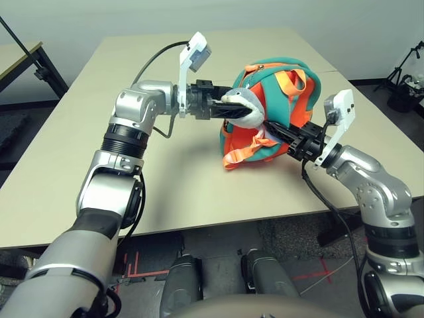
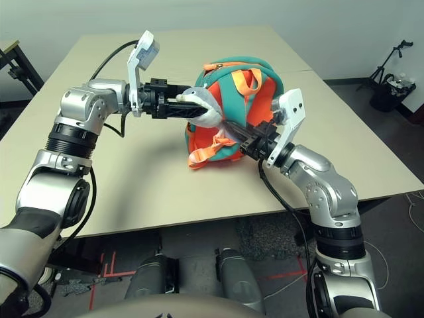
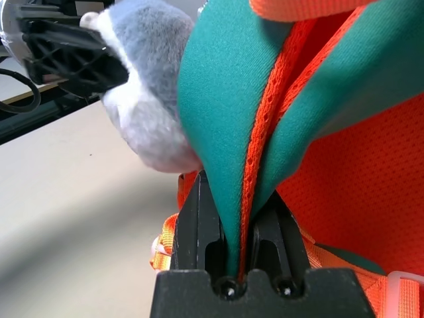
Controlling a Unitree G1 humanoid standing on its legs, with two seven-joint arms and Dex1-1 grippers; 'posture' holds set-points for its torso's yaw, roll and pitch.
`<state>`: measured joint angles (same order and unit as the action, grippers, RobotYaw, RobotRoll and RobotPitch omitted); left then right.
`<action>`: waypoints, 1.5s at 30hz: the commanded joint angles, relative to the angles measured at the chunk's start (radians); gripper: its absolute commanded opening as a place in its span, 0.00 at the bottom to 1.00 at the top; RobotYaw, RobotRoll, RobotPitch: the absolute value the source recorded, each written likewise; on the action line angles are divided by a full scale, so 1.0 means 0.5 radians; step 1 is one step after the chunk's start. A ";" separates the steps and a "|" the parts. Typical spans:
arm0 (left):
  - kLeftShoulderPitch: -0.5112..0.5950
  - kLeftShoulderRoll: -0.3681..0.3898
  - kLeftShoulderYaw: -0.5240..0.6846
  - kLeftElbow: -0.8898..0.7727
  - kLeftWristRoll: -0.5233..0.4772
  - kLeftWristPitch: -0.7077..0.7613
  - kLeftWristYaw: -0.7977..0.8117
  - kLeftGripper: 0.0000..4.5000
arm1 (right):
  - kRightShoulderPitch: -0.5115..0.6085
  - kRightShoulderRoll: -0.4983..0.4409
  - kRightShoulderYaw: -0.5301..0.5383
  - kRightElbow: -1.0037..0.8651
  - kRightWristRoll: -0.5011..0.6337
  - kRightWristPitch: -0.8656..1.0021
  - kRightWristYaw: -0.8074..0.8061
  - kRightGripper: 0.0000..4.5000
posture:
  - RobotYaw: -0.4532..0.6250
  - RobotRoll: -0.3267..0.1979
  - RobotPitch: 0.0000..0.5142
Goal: Put the pencil case into the backpack and zip it.
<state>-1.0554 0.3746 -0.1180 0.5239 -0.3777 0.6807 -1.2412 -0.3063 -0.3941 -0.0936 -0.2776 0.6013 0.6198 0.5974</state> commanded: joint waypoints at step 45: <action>-0.071 0.277 0.375 -0.428 -0.444 0.471 0.147 0.10 | -0.045 0.039 0.108 0.046 -0.084 -0.057 0.055 0.03 | 0.25 0.62 0.00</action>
<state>-1.0966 0.4939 0.0766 0.3099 -0.5979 0.9207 -1.1533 -0.3232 -0.3746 -0.0442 -0.2658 0.5672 0.6041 0.6261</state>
